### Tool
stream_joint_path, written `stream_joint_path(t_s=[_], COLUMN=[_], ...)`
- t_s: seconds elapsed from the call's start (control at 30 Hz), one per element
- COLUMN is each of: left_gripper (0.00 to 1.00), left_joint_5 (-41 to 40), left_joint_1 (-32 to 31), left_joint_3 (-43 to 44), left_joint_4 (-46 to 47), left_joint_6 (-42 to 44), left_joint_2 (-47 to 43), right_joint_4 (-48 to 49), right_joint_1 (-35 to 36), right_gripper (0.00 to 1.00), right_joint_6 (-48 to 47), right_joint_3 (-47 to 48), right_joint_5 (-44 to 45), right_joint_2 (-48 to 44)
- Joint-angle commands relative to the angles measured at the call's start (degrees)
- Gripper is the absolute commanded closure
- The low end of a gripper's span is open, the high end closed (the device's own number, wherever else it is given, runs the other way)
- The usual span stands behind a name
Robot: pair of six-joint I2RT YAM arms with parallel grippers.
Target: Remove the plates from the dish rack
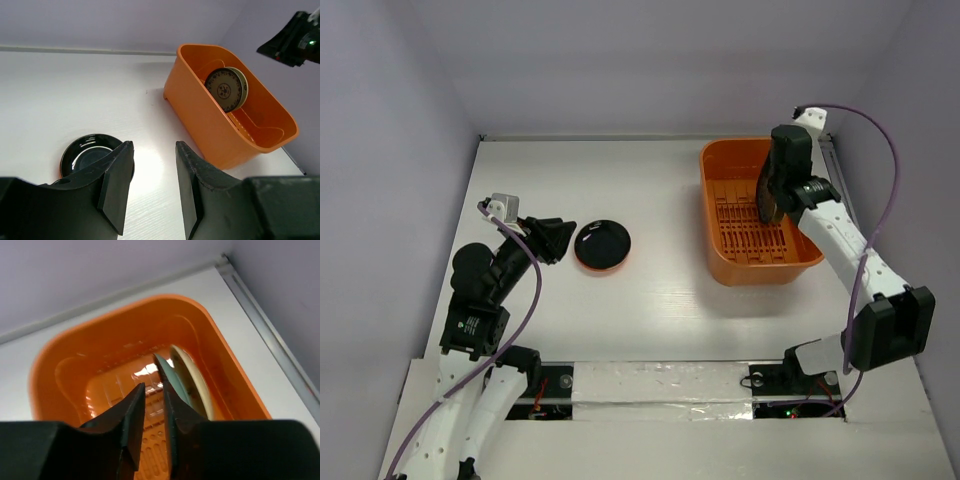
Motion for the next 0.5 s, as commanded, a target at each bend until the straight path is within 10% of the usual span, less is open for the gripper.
stream_joint_path(t_s=[0.0, 0.47], left_gripper=[0.64, 0.64], left_joint_5=[0.73, 0.91], left_joint_1=[-0.14, -0.14], left_joint_3=[0.41, 0.32], left_joint_4=[3.37, 3.55], left_joint_6=[-0.29, -0.47], left_joint_2=[-0.12, 0.06], right_joint_4=[-4.38, -5.61], right_joint_1=[-2.72, -4.14], right_gripper=[0.67, 0.63], right_joint_6=[-3.09, -3.81], right_joint_3=[-0.86, 0.72], right_joint_5=[3.42, 1.4], right_joint_2=[3.54, 12.25])
